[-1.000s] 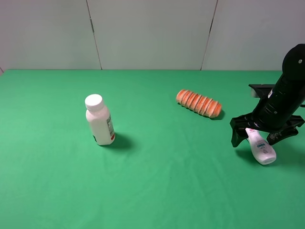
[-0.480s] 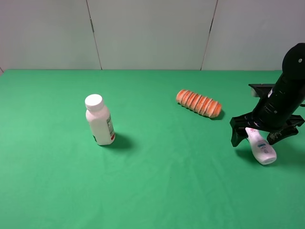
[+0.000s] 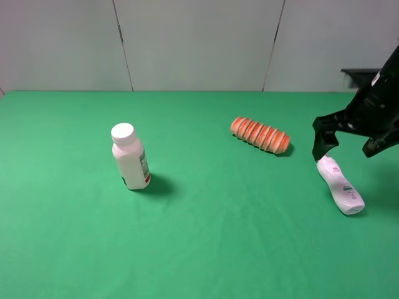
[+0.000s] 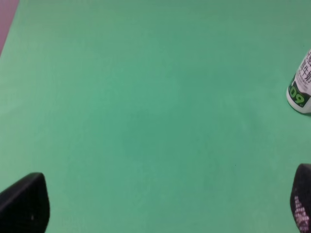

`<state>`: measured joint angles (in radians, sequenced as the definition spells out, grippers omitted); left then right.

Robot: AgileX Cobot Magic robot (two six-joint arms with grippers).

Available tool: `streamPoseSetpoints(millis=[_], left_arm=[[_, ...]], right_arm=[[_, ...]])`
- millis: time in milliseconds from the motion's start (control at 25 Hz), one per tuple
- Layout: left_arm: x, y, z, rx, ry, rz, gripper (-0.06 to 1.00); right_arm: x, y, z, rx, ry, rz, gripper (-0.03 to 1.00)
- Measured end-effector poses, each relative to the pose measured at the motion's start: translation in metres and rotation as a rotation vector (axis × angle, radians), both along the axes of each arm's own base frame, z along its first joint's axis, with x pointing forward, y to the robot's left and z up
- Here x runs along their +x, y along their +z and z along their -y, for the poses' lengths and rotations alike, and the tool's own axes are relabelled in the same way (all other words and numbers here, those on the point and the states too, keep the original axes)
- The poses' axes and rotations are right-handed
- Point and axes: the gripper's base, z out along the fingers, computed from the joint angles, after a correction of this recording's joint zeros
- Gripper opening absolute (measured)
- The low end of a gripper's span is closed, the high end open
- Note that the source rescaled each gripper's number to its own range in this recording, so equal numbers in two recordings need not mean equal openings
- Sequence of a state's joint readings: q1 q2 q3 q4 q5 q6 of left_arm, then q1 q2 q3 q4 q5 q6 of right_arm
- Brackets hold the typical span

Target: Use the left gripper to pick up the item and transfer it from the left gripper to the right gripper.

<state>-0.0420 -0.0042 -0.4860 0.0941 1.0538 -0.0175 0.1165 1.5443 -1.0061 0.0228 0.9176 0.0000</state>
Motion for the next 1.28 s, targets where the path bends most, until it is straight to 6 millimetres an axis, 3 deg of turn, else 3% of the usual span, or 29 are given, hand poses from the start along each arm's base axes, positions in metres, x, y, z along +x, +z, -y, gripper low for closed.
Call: streamPoseSetpoints(millis=[480,880,1080,1280], left_arm=[[0.000,0.000,0.000,0.000,0.000,0.000,1.00],[0.000,0.000,0.000,0.000,0.000,0.000,1.00],[0.000,0.000,0.000,0.000,0.000,0.000,1.00],[0.000,0.000,0.000,0.000,0.000,0.000,1.00]], right_arm=[[-0.061,0.074,0.007,0.010,0.005,0.111,1.00],[-0.134,0.129,0.016,0.035,0.007,0.326,1.00],[-0.179,0.140,0.020,0.058,0.007,0.465,1.00],[-0.228,0.124,0.026,0.070,0.007,0.572,1.00]])
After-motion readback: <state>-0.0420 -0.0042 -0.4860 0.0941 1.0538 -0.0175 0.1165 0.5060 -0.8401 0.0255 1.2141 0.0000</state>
